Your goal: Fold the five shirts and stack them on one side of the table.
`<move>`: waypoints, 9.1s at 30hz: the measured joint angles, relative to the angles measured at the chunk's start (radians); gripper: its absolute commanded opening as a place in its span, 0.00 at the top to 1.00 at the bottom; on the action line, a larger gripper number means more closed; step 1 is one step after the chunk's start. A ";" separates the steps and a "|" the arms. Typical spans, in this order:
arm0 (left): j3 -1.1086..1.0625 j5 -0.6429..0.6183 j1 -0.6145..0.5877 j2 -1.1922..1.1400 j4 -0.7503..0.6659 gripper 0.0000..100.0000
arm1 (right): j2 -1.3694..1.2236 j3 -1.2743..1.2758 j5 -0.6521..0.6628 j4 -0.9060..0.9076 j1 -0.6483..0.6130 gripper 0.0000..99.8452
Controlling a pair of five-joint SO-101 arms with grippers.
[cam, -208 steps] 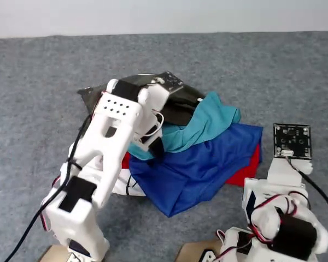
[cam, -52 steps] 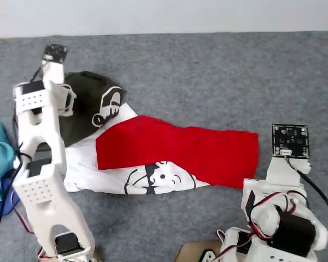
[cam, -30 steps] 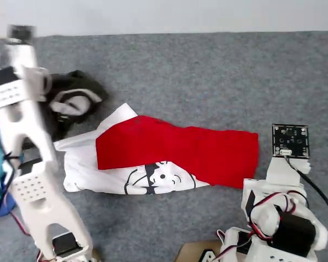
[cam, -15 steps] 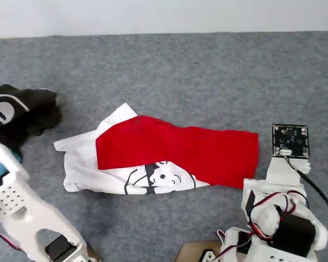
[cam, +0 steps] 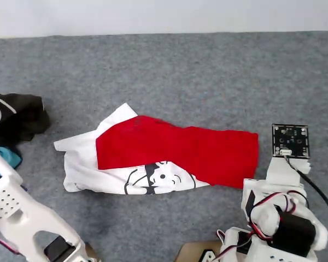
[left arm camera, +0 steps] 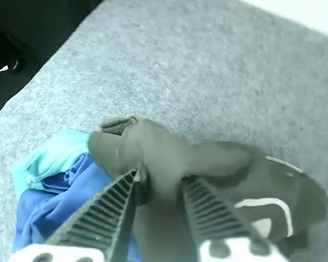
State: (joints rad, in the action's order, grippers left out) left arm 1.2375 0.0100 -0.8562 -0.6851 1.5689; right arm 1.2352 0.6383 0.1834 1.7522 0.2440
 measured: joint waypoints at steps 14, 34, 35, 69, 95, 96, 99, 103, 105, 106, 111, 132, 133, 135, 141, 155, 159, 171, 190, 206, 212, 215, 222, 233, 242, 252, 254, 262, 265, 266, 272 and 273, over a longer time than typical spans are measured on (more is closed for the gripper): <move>0.218 -0.029 0.117 0.002 0.149 0.73 | 0.000 0.000 0.000 0.000 0.000 0.99; -0.143 0.169 0.758 0.146 0.161 0.74 | 0.000 0.000 0.000 0.000 0.000 0.99; -0.192 0.180 0.783 0.173 0.161 0.74 | 0.000 0.000 0.000 0.000 0.000 0.99; -1.073 0.327 1.310 0.218 -0.233 0.89 | 0.000 0.000 0.000 0.000 0.000 0.99; -0.106 0.169 0.896 0.213 0.160 1.00 | 0.000 0.002 0.000 0.000 0.000 0.99; -0.069 0.163 0.862 0.213 0.161 1.00 | 0.000 0.002 0.000 0.000 0.000 0.99; 0.015 0.160 0.763 0.213 0.166 1.00 | 0.000 0.002 0.000 0.000 0.000 0.99; 0.098 0.143 0.597 0.213 0.166 1.00 | 0.000 0.002 0.000 0.000 0.000 0.99; 0.129 0.135 0.503 0.213 0.166 1.00 | 0.000 0.002 0.000 0.000 0.000 0.99; 0.140 0.135 0.457 0.213 0.166 1.00 | 0.000 0.002 0.000 0.000 0.000 0.99; 0.161 0.129 0.233 0.213 0.166 1.00 | 0.000 0.002 0.000 0.000 0.000 0.99; 0.060 0.221 -0.054 0.178 0.166 0.75 | 0.000 0.002 0.000 0.000 0.000 0.99; 0.060 0.221 -0.058 0.186 0.166 0.75 | 0.000 0.002 0.000 0.000 0.000 0.99; 0.060 0.221 -0.060 0.212 0.166 0.75 | 0.000 0.002 0.000 0.000 0.000 0.99; 0.060 0.221 -0.060 0.324 0.166 0.75 | 0.000 0.002 0.012 0.000 0.000 0.98; -0.032 0.221 -0.060 0.586 0.166 0.82 | -0.411 -0.275 0.164 0.000 -0.063 0.98; -0.270 0.221 0.011 0.712 0.166 0.83 | -0.522 -0.353 0.164 0.000 -0.161 0.98; -1.166 0.221 0.425 1.002 0.166 0.83 | -0.664 -0.384 0.164 -0.025 -0.206 0.98; -1.293 0.221 0.473 1.023 0.164 0.83 | -1.396 -0.853 0.216 -0.150 -0.548 0.78; -1.428 0.221 0.473 1.028 0.164 0.83 | -1.774 -1.026 0.224 -0.089 -0.634 0.99; -1.441 0.221 0.473 1.030 0.163 0.83 | -1.774 -1.026 0.224 -0.051 -0.634 0.99; -1.441 0.221 0.473 1.030 0.163 0.83 | -1.763 -1.026 0.224 0.000 -0.635 0.99; -1.441 0.221 0.473 1.030 0.163 0.88 | -1.527 -0.867 0.284 0.002 -0.635 0.99; -1.441 0.221 0.473 1.030 0.163 0.88 | -0.939 -0.186 0.433 0.002 -0.629 0.99; -1.441 0.221 0.473 1.030 0.163 0.87 | -0.689 0.025 0.468 -0.032 -0.559 0.90; -1.444 0.221 0.532 1.030 0.163 0.83 | -0.589 -0.138 0.284 -0.046 -0.428 0.74; -1.444 0.221 0.551 1.030 0.163 0.84 | -0.586 -0.176 0.219 -0.087 -0.433 0.74; -1.444 0.221 0.562 1.030 0.163 0.84 | -0.684 -0.201 0.094 -0.252 -0.502 0.74; -1.444 0.221 0.540 1.030 0.163 0.84 | -0.812 -0.236 0.083 -0.261 -0.548 0.74; -1.444 0.221 0.525 1.030 0.163 0.84 | -0.855 -0.265 0.074 -0.261 -0.554 0.74; -1.444 0.221 0.411 1.030 0.163 0.84 | -1.128 -0.470 -0.006 -0.262 -0.555 0.74; -1.444 0.221 0.394 1.030 0.163 0.84 | -1.174 -0.505 -0.018 -0.264 -0.560 0.74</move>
State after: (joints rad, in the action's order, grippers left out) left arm -0.2064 0.2309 -0.4618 0.3445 1.7315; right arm 0.0614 0.1335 0.1649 1.4883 -0.3161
